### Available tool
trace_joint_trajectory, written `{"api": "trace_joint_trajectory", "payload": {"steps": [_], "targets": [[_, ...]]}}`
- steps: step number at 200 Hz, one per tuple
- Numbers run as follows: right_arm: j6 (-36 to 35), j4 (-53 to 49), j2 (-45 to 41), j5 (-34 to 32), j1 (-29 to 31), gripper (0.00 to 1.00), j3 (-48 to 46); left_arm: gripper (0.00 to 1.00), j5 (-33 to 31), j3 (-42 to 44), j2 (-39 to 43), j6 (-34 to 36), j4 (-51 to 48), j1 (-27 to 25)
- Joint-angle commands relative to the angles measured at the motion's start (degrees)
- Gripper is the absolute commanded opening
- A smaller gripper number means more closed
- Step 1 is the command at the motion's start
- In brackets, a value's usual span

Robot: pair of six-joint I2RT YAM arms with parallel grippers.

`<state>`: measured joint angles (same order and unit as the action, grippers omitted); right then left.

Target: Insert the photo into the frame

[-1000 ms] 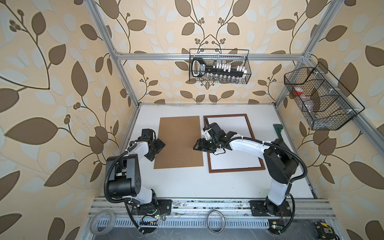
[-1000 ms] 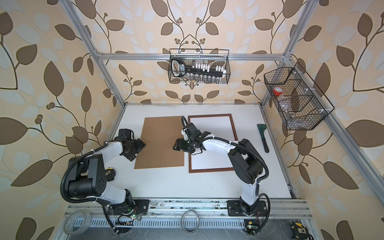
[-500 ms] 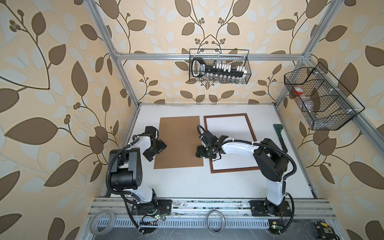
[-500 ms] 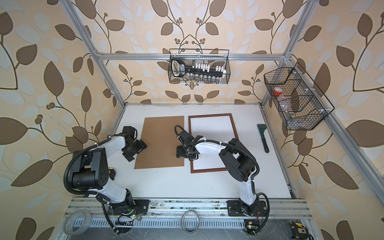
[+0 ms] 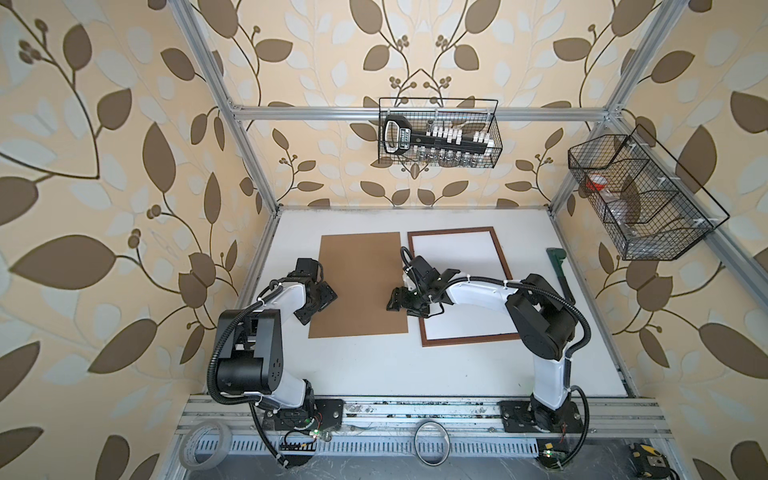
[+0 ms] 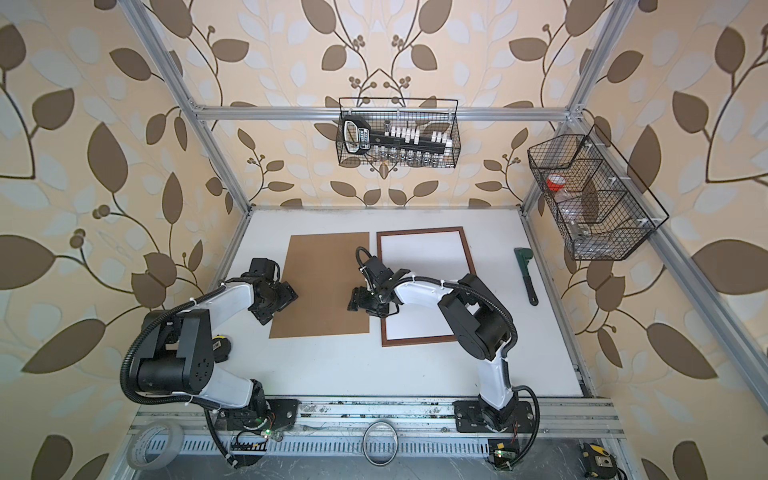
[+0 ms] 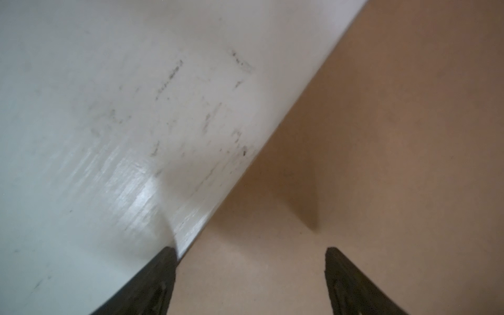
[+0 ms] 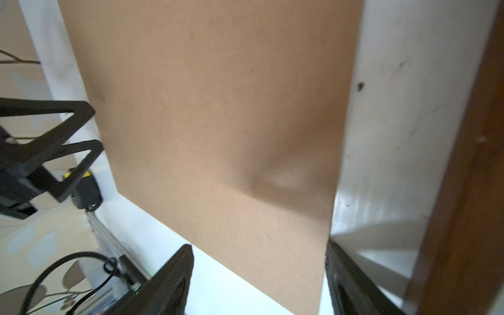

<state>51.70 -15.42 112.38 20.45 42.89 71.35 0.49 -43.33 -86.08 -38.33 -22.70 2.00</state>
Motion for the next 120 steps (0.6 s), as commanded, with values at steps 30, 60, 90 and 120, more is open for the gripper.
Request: {"api": "trace_joint_trajectory", "payload": {"steps": [30,60,90,120], "targets": [[7.0,22.9,-7.8,20.1,0.2,0.75,-7.9,0.86,12.1,5.0,-2.2,-3.5,-3.6,-1.3],[8.3,26.1,-9.9,20.8,0.0,0.75,-10.9,0.86,12.1,5.9,-1.7,-3.8,-3.6,-1.3],[-1.5,3.5,-10.7,4.2,-0.2,0.73,-7.4,0.86,9.6,6.4,0.3,-3.5,-5.3,-1.0],[-4.2,-6.0,-7.7,-5.3,1.2,0.72,-5.7,0.86,9.3,7.4,2.6,-3.8,-5.7,-1.0]]}}
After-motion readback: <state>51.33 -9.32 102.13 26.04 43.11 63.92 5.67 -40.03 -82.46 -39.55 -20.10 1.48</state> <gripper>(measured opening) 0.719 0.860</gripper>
